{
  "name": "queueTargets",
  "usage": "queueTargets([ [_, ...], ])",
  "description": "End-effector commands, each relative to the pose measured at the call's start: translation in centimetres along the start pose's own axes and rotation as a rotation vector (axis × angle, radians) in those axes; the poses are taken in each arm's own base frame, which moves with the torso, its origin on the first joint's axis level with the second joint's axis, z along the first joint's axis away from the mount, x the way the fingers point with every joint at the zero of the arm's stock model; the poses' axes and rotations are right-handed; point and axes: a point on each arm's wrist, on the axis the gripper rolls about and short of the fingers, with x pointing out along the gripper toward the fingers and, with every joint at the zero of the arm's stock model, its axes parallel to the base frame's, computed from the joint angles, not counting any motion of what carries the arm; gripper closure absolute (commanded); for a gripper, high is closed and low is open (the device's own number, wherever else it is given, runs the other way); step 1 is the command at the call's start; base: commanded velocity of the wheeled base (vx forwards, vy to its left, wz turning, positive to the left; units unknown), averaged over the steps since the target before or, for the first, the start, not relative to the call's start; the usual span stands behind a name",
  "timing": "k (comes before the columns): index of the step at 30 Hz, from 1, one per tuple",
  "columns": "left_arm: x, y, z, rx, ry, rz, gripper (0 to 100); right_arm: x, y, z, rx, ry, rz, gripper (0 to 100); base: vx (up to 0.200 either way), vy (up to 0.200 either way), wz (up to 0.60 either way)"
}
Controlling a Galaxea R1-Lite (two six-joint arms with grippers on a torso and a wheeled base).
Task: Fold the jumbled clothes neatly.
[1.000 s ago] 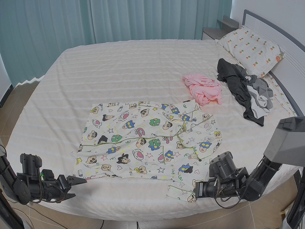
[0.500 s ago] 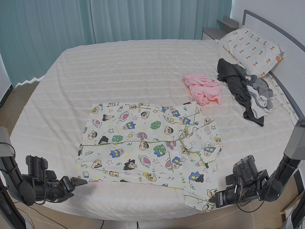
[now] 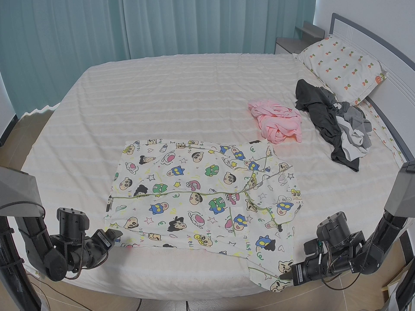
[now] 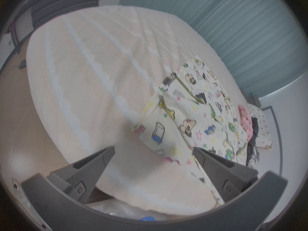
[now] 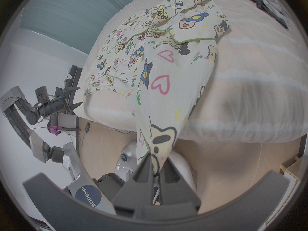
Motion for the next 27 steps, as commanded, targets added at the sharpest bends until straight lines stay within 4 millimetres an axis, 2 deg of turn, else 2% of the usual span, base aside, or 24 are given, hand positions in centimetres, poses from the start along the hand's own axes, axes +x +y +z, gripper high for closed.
queueTargets([
  [1, 2.3, -1.2, -0.7, -0.002, -0.047, 0.023, 0, -0.2, -0.3, -0.1, 0.010, 0.014, 0.041, 100, 0.000, 0.000, 0.00],
  [5, 1.8, -0.7, -0.5, 0.020, -0.061, 0.024, 0, -0.3, -0.5, 0.0, 0.022, 0.010, 0.041, 100, 0.000, 0.000, 0.00],
  [11, 0.1, 0.9, 0.7, 0.236, -0.049, -0.147, 0, -0.3, -0.5, 0.0, 0.022, 0.011, 0.043, 100, 0.000, 0.000, 0.00],
  [14, 0.7, 2.4, 1.8, 0.393, -0.081, -0.127, 0, -0.3, -0.5, 0.0, 0.021, 0.010, 0.046, 100, 0.000, 0.000, 0.00],
  [17, 1.1, 3.7, 2.3, 0.549, -0.028, -0.175, 0, -0.3, -0.5, 0.0, 0.018, 0.015, 0.059, 100, 0.000, 0.000, 0.00],
  [19, 1.1, 3.7, 2.3, 0.549, -0.028, -0.175, 0, -0.3, -0.5, 0.0, 0.018, 0.015, 0.059, 100, 0.000, 0.000, 0.00],
  [20, 1.4, 4.5, 2.9, 0.661, -0.023, -0.211, 0, -0.4, -0.5, 0.0, 0.018, 0.015, 0.059, 100, 0.000, 0.000, 0.00],
  [27, 3.3, 4.4, 3.7, 0.711, -0.022, -0.278, 0, -0.5, -0.5, -0.3, 0.018, 0.022, 0.062, 100, 0.000, 0.000, 0.00],
])
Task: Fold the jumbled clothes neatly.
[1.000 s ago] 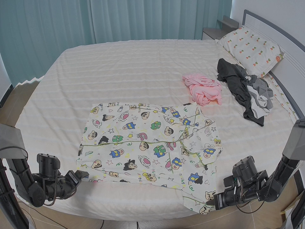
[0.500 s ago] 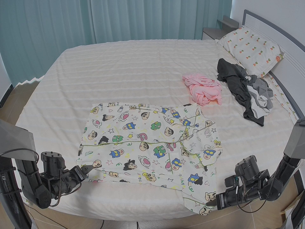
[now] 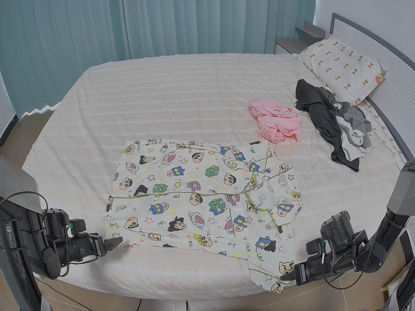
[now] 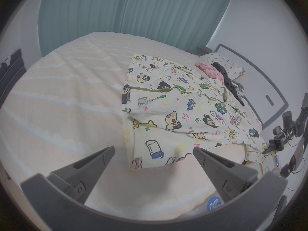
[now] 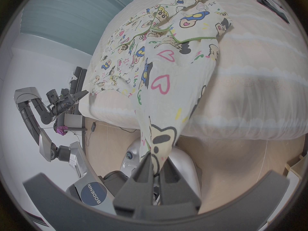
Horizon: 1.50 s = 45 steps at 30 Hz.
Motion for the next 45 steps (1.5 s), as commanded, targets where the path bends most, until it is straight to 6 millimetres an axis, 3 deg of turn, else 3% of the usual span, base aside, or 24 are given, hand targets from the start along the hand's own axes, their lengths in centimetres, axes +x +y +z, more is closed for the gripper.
queueTargets([
  [1, 1.4, 1.5, -0.5, -0.023, 0.012, -0.024, 0, -0.1, 0.0, -0.1, -0.002, 0.003, 0.004, 100, 0.000, 0.000, 0.00],
  [10, 2.3, 1.6, 0.1, -0.008, -0.011, -0.082, 0, 0.0, 0.1, -0.2, -0.011, -0.006, 0.012, 100, 0.000, 0.000, 0.00],
  [20, 3.3, -0.1, 0.3, 0.040, -0.008, -0.138, 0, 0.1, 0.1, -0.2, -0.012, -0.001, 0.033, 100, 0.000, 0.000, 0.00],
  [37, 3.4, 0.2, -0.4, 0.026, 0.034, -0.130, 0, 0.0, 0.1, -0.3, -0.011, 0.001, 0.034, 100, 0.000, 0.000, 0.00],
  [38, 3.5, 0.2, -0.6, 0.022, 0.042, -0.129, 100, 0.0, 0.1, -0.3, -0.011, 0.001, 0.034, 100, 0.000, 0.000, 0.00],
  [45, 3.3, 0.7, -1.0, 0.004, 0.056, -0.112, 100, 0.0, 0.1, -0.3, -0.010, 0.005, 0.032, 100, 0.000, 0.000, 0.00],
])
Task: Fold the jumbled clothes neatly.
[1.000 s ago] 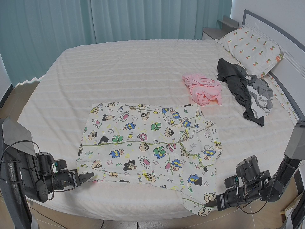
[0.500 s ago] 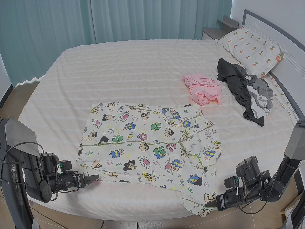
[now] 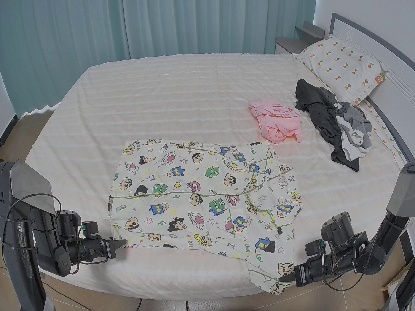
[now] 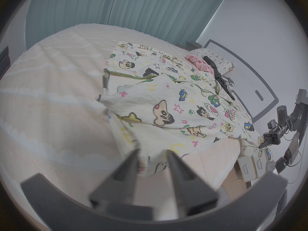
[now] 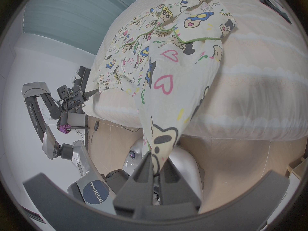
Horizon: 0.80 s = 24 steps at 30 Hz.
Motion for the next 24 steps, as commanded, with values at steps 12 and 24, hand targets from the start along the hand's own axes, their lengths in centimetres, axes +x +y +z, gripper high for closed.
queueTargets([
  [12, -3.8, 1.3, -1.4, -0.070, -0.014, 0.087, 100, -0.1, 0.0, -0.1, -0.002, -0.002, 0.001, 100, 0.000, 0.000, 0.00],
  [24, -6.5, 1.4, -0.8, -0.142, -0.069, 0.086, 100, -1.9, 1.1, 0.7, -0.045, -0.101, 0.034, 100, 0.000, 0.000, 0.00],
])
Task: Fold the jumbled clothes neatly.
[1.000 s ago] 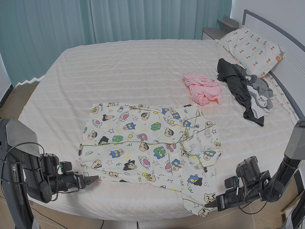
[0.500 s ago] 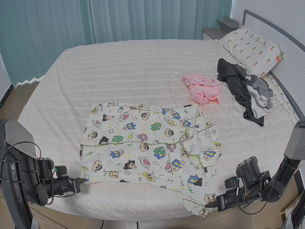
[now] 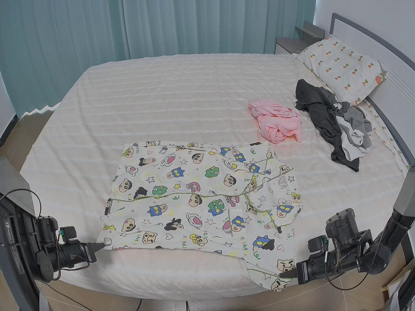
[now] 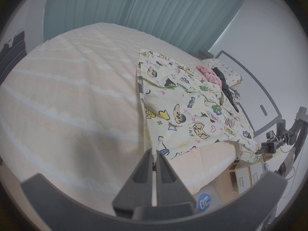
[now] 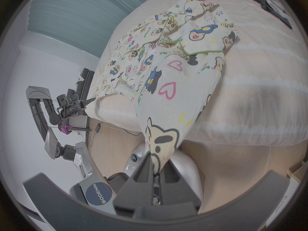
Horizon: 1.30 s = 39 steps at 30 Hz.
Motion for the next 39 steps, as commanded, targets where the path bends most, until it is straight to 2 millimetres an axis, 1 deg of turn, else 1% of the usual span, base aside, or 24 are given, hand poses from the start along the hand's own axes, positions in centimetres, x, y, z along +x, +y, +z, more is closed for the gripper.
queueTargets([
  [1, -1.1, 0.1, 0.9, -0.019, -0.058, 0.017, 100, -1.6, 1.0, 0.8, -0.033, -0.082, 0.029, 100, 0.000, 0.000, 0.00],
  [4, -1.7, -0.3, 2.6, -0.050, -0.143, 0.006, 100, -3.0, 1.9, 1.6, -0.049, -0.156, 0.060, 100, 0.000, 0.000, 0.00],
  [6, -2.4, -1.1, 4.4, -0.103, -0.230, -0.023, 100, -3.6, 2.4, 2.1, -0.061, -0.195, 0.076, 100, 0.000, 0.000, 0.00],
  [7, -2.7, -1.8, 5.8, -0.142, -0.289, -0.057, 100, -3.9, 2.7, 2.7, -0.066, -0.225, 0.084, 100, 0.000, 0.000, 0.00],
  [9, -2.7, -2.7, 7.3, -0.168, -0.345, -0.101, 100, -4.6, 3.1, 3.5, -0.067, -0.273, 0.095, 100, 0.000, 0.000, 0.00],
  [10, -2.6, -3.0, 8.2, -0.167, -0.381, -0.107, 100, -5.2, 3.5, 4.2, -0.066, -0.315, 0.108, 100, 0.000, 0.000, 0.00],
  [11, -2.4, -3.2, 8.7, -0.162, -0.400, -0.097, 100, -5.6, 3.7, 4.8, -0.059, -0.344, 0.117, 100, 0.000, 0.000, 0.00],
  [13, -1.3, -3.6, 9.9, -0.158, -0.446, -0.039, 100, -6.6, 4.2, 6.6, -0.037, -0.420, 0.131, 100, 0.000, 0.000, 0.00],
  [14, -1.2, -3.6, 10.1, -0.157, -0.448, -0.036, 100, -6.7, 4.2, 6.7, -0.036, -0.426, 0.131, 100, 0.000, 0.000, 0.00],
  [15, -0.5, -3.6, 12.4, -0.163, -0.523, 0.020, 100, -7.4, 4.5, 8.5, -0.021, -0.504, 0.125, 100, 0.000, 0.000, 0.00],
  [17, -0.9, -4.0, 14.2, -0.191, -0.572, 0.008, 100, -8.0, 4.4, 9.7, -0.013, -0.553, 0.117, 100, 0.000, 0.000, 0.00],
  [18, -1.1, -4.1, 14.5, -0.197, -0.581, 0.002, 100, -8.2, 4.4, 9.9, -0.014, -0.561, 0.118, 100, 0.000, 0.000, 0.00],
  [19, -1.7, -4.9, 15.6, -0.242, -0.600, -0.031, 100, -8.6, 4.4, 10.4, -0.016, -0.588, 0.117, 100, 0.000, 0.000, 0.00],
  [20, -2.0, -5.6, 16.1, -0.266, -0.596, -0.050, 100, -9.1, 4.5, 10.7, -0.020, -0.611, 0.119, 100, 0.000, 0.000, 0.00],
  [22, -2.3, -6.3, 16.5, -0.278, -0.580, -0.055, 100, -9.8, 4.7, 10.9, -0.024, -0.632, 0.124, 100, 0.000, 0.000, 0.00],
  [23, -2.3, -6.3, 16.4, -0.279, -0.577, -0.053, 100, -9.8, 4.7, 10.9, -0.025, -0.633, 0.125, 100, 0.000, 0.000, 0.00],
  [24, -2.2, -7.0, 16.2, -0.277, -0.559, -0.057, 100, -10.1, 4.8, 10.6, -0.024, -0.636, 0.125, 100, 0.000, 0.000, 0.00],
  [27, -3.3, -7.6, 17.0, -0.284, -0.614, -0.062, 100, -10.9, 4.8, 10.5, -0.026, -0.657, 0.128, 100, 0.000, 0.000, 0.00],
  [31, -3.9, -7.7, 16.6, -0.297, -0.614, -0.066, 100, -11.3, 4.8, 10.0, -0.025, -0.662, 0.126, 100, 0.000, 0.000, 0.00],
  [33, -4.1, -7.7, 16.4, -0.323, -0.607, -0.070, 100, -10.8, 4.4, 8.9, -0.011, -0.618, 0.112, 100, 0.000, 0.000, 0.00],
  [34, -4.1, -7.7, 16.4, -0.323, -0.607, -0.070, 100, -10.8, 4.4, 8.9, -0.011, -0.618, 0.112, 100, 0.000, 0.000, 0.00],
  [36, -4.0, -7.4, 15.5, -0.335, -0.585, -0.054, 100, -10.7, 4.2, 8.1, -0.005, -0.593, 0.101, 100, 0.000, 0.000, 0.00],
  [38, -4.1, -7.2, 15.5, -0.338, -0.587, -0.051, 100, -10.5, 4.0, 7.9, 0.002, -0.583, 0.096, 100, 0.000, 0.000, 0.00],
  [39, -4.2, -7.1, 15.2, -0.342, -0.578, -0.047, 100, -10.3, 3.7, 7.4, 0.011, -0.568, 0.087, 100, 0.000, 0.000, 0.00],
])
